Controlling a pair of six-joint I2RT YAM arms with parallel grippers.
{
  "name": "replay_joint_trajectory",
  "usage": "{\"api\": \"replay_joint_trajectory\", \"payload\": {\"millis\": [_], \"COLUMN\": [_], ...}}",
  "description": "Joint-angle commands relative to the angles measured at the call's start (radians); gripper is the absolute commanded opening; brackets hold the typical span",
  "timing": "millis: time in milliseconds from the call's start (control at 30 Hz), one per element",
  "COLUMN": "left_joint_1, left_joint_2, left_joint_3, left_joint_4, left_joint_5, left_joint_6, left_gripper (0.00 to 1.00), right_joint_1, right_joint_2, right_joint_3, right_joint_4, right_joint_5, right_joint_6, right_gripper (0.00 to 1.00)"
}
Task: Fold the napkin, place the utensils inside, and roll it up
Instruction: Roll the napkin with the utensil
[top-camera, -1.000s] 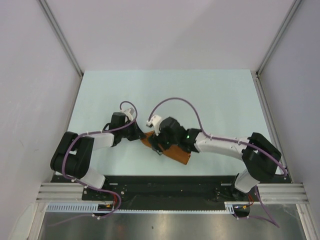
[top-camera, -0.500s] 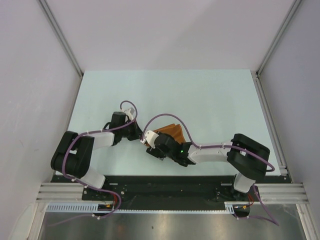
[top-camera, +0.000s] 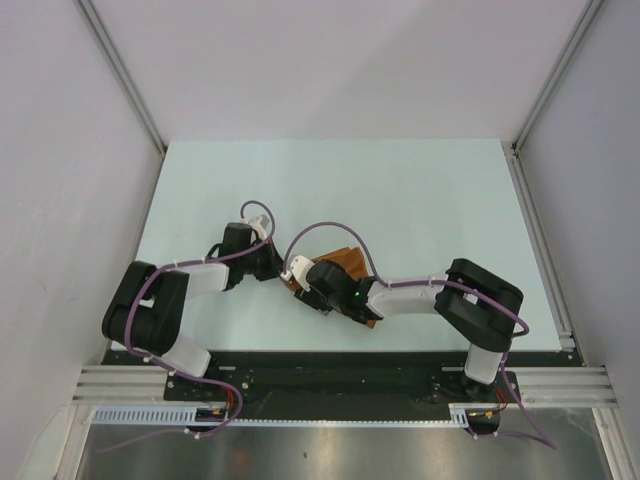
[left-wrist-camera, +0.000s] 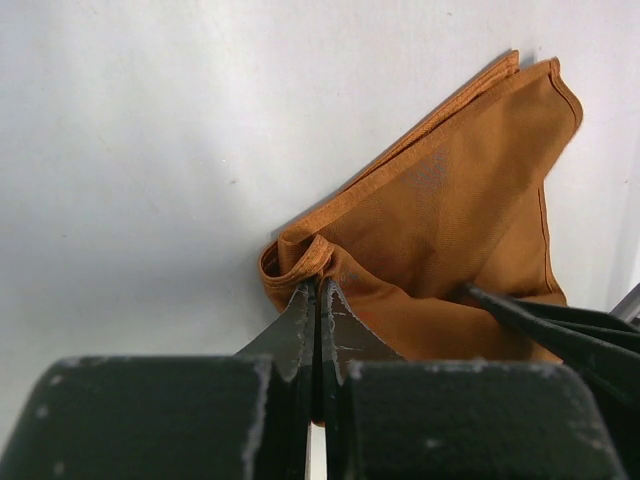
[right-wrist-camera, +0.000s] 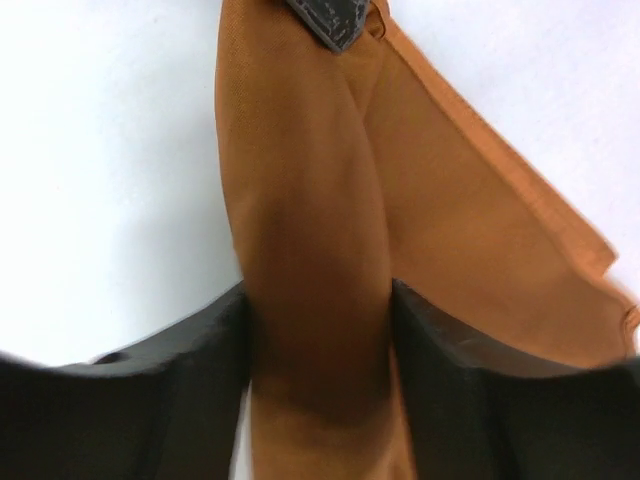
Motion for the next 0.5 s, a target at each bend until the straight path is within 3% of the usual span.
{"api": "replay_joint_trajectory", "payload": {"millis": [0,100,200,233,267,333,467], "left_joint_1": [0.0,0.0,0.002,0.003,0.006,0.009,0.011], "left_joint_2": [-0.005,-0.037,-0.083,-0.118,-0.136,-0.188,-0.255], "left_joint_3": [0.029,0.03,0.043,0.047,0.047,0.043,0.004], "left_joint_4": [0.005,0.008,-0.008,-0.021,-0.028,-0.042,-0.036], "left_joint_5": [0.016,0.004,-0.039,-0.054,-0.069,-0.122,-0.163], "left_joint_6": [0.014,0.006,0.006,0.006,0.006,0.006,0.009], "left_gripper": [0.0,0.14,0.44,0.6,0.65,0.76,0.79], "right_joint_1": [-0.034,-0.074,-0.121,-0.135,-0.165,-0.196,-0.281], "right_joint_2": [0.046,0.05,0.03,0.025,0.016,0.01,0.037], "right_joint_3": [0.061,0.072,0.047,0.038,0.023,0.006,-0.005], "right_joint_4": [-0.093,-0.172,-0.196,-0.193,-0.189,-0.171,-0.14], "right_joint_5": [-0.039,-0.144,-0.295,-0.382,-0.427,-0.556,-0.737], "right_joint_6": [0.054,0.101,0.155,0.17,0.196,0.241,0.304], "right_gripper": [0.51,0.37,0.33,0.32,0.31,0.29,0.27]}}
